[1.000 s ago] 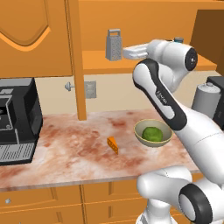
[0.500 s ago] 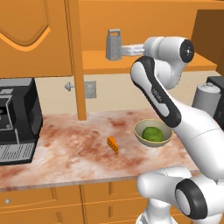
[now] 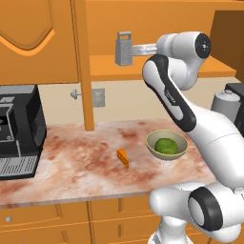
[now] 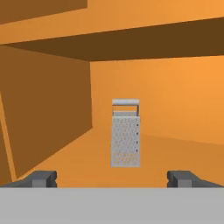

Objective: Pick the cheese from the fridge and the cheese grater from the cabinet and place them next to the salad bowl.

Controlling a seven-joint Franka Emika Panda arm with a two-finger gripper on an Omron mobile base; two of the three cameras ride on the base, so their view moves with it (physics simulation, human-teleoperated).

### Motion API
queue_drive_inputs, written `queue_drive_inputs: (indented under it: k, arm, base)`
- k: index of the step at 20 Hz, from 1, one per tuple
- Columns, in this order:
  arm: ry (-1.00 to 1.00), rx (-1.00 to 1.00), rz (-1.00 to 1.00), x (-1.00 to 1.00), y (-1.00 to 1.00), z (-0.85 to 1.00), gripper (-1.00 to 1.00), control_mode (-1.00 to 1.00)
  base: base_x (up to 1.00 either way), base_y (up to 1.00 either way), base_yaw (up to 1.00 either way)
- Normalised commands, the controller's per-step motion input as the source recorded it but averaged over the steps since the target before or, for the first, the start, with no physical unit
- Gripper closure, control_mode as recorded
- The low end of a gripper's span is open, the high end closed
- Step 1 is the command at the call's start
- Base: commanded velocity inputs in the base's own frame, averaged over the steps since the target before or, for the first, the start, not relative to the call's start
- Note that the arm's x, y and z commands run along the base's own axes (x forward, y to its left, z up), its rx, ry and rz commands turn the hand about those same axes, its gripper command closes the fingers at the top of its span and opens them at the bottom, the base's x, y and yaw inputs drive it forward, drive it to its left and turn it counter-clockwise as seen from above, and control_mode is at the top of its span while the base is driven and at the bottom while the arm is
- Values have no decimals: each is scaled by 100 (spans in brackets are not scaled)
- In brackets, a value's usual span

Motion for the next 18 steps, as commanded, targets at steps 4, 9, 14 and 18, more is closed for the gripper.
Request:
queue_drive_inputs:
  k: [4, 9, 14, 18]
  arm:
    - [-1, -2, 0, 13, -4, -9, -100, -100]
    - [-1, -3, 0, 11, -2, -11, -100, -100]
    - [-1, 0, 0, 11, -3, 0, -100, -100]
    - [0, 0, 0, 19, -7, 0, -100, -100]
  base:
    - [0, 0, 0]
    - [0, 0, 0]
    - [0, 0, 0]
    - [0, 0, 0]
